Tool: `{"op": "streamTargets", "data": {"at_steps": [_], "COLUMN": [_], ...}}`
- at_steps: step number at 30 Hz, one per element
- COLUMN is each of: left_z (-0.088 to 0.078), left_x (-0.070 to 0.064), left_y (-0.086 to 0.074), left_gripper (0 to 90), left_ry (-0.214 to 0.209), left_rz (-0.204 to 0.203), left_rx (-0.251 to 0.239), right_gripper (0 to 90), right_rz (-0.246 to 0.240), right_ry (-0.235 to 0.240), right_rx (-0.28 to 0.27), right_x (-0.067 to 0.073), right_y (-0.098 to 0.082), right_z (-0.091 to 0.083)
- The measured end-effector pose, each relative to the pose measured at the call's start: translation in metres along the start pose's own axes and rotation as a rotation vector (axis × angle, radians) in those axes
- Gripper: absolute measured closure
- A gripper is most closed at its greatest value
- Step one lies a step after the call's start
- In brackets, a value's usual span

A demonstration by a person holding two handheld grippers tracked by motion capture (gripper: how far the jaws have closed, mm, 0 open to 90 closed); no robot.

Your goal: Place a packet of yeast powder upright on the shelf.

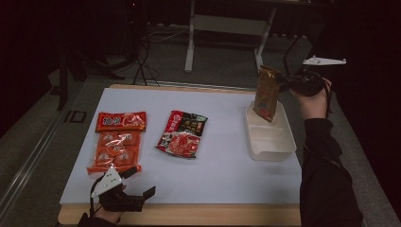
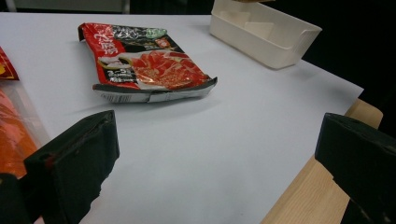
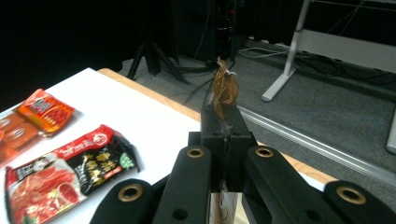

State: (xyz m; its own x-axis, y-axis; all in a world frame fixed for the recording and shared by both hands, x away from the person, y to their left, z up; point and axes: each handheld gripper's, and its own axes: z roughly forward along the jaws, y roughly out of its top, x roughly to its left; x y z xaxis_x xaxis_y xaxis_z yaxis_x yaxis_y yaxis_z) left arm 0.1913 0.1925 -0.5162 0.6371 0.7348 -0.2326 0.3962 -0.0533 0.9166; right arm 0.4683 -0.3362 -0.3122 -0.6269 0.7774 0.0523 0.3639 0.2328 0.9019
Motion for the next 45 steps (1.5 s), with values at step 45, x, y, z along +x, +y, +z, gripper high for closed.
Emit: {"op": "streamTargets", "data": {"at_steps": [45], "left_z": [0.003], "left_x": [0.0], "left_y": [0.0], "left_gripper": [0.2], "left_ry": [-0.011], "left_rz": [-0.002], "left_rx": [0.014], "right_gripper": [85.4], "right_rz": [0.072], "right_ry": [-0.053], "right_rx": [0.129], "right_x": [-0.052], "right_y": [-0.068], "right_z": [0.048]}}
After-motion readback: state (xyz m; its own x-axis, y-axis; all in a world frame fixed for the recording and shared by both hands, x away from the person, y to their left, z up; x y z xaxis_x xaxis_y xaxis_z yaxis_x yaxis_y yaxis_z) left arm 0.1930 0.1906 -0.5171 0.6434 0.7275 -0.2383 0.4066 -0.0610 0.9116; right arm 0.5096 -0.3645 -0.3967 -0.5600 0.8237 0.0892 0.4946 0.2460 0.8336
